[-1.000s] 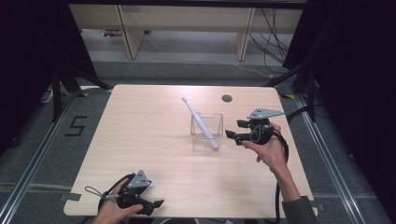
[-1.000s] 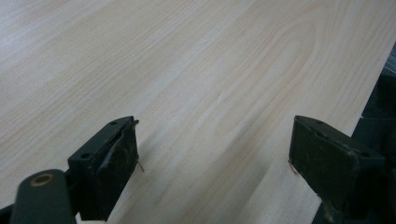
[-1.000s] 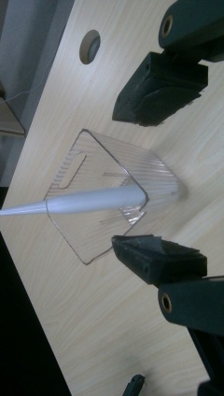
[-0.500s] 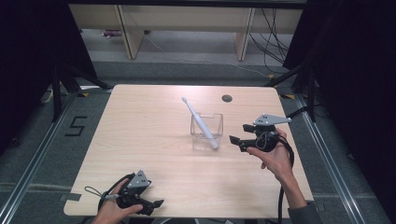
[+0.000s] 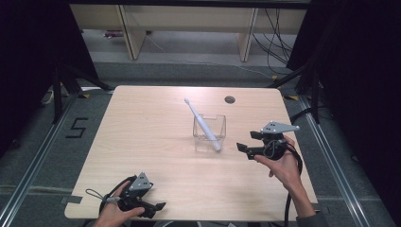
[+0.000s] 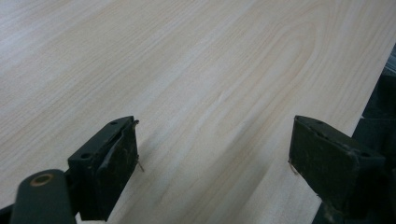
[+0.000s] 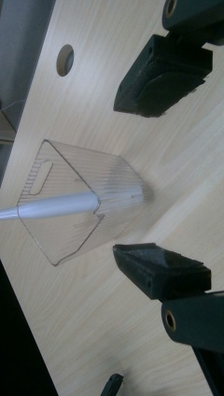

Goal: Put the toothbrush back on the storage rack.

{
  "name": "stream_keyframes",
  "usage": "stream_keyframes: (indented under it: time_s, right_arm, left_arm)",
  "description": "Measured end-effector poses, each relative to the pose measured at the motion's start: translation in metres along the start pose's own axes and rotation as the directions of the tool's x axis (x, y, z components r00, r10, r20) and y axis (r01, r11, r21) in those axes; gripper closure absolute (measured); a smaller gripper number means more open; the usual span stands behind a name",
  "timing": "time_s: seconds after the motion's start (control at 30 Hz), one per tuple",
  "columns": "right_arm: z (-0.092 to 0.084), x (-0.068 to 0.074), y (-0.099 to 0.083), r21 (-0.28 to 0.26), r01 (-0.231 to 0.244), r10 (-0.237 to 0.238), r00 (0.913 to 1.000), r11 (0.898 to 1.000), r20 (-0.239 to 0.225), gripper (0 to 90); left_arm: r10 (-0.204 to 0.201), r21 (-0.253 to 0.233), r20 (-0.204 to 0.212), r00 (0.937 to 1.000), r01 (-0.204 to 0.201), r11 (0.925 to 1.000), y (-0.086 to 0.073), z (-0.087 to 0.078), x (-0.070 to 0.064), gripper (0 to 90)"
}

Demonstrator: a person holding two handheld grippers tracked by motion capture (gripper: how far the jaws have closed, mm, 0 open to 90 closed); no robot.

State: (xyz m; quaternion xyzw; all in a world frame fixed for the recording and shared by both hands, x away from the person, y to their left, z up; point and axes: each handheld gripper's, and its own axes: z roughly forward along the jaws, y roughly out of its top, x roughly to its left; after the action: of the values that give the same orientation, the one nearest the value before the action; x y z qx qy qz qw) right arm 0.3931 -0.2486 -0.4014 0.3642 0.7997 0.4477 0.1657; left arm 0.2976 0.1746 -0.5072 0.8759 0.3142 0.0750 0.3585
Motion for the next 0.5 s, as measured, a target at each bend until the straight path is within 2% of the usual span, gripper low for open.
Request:
stream_keyframes:
  time_s: [0.1, 0.13, 0.17, 0.2, 0.23, 0.27, 0.3, 0.33, 0.37, 0.4, 0.43, 0.47, 0.5]
  right_arm:
    - [0.000, 0.002, -0.004, 0.000, -0.017, 0.017, 0.9998, 1.000, 0.006, 26.3]
    - [0.000, 0.001, -0.004, 0.011, -0.006, 0.006, 1.0000, 1.000, -0.007, 26.3]
    - [-0.001, 0.003, -0.005, 0.010, -0.019, 0.019, 0.9998, 1.000, 0.002, 26.3]
    - [-0.002, 0.002, -0.006, 0.013, -0.008, 0.008, 1.0000, 1.000, 0.002, 26.3]
    - [-0.001, 0.004, -0.007, 0.016, -0.023, 0.023, 0.9997, 1.000, -0.011, 26.3]
    - [-0.002, 0.004, -0.007, 0.022, -0.016, 0.016, 0.9999, 1.000, -0.005, 26.2]
    - [-0.002, 0.003, -0.008, 0.003, 0.005, -0.005, 1.0000, 1.000, 0.007, 26.2]
    - [-0.003, 0.004, -0.009, 0.007, -0.006, 0.006, 1.0000, 1.000, 0.004, 26.1]
    - [-0.004, 0.003, -0.009, 0.017, 0.007, -0.007, 1.0000, 1.000, 0.002, 26.0]
    - [-0.004, 0.005, -0.010, 0.020, -0.016, 0.016, 0.9998, 1.000, -0.007, 25.9]
    - [-0.003, 0.004, -0.011, 0.008, 0.000, 0.000, 1.0000, 1.000, 0.001, 25.7]
    - [-0.005, 0.006, -0.012, 0.022, -0.017, 0.017, 0.9998, 1.000, -0.006, 25.3]
    - [-0.005, 0.005, -0.013, 0.023, -0.001, 0.001, 1.0000, 1.000, -0.005, 24.2]
  left_arm:
    - [-0.001, -0.001, 0.000, 1.0000, 0.001, 1.0000, 0.000, 0.000, 0.000, 14.9]
    - [0.000, 0.000, 0.000, 1.0000, 0.000, 1.0000, 0.000, 0.000, 0.000, 14.9]
    - [-0.002, -0.001, 0.000, 1.0000, 0.002, 1.0000, 0.000, 0.000, 0.000, 14.9]
    - [0.000, -0.001, 0.000, 1.0000, 0.000, 1.0000, 0.000, 0.000, 0.000, 14.9]
    - [0.000, -0.001, 0.000, 1.0000, 0.000, 1.0000, 0.000, 0.000, 0.000, 14.9]
    - [0.000, 0.000, 0.000, 1.0000, 0.000, 1.0000, 0.000, 0.000, 0.000, 14.9]
    - [-0.001, 0.000, -0.001, 1.0000, 0.001, 1.0000, 0.000, 0.000, 0.000, 14.9]
    - [0.000, -0.001, -0.001, 1.0000, 0.000, 1.0000, 0.000, 0.000, 0.000, 14.9]
    - [-0.001, -0.001, 0.000, 1.0000, 0.001, 1.0000, 0.000, 0.000, 0.000, 14.9]
    - [0.000, 0.000, 0.000, 1.0000, 0.000, 1.0000, 0.000, 0.000, 0.000, 14.9]
    - [-0.001, -0.001, -0.001, 1.0000, 0.001, 1.0000, 0.000, 0.000, 0.000, 14.9]
    - [-0.001, -0.001, 0.000, 1.0000, 0.001, 1.0000, 0.000, 0.000, 0.000, 14.9]
    - [-0.001, -0.001, 0.000, 1.0000, 0.001, 1.0000, 0.000, 0.000, 0.000, 14.9]
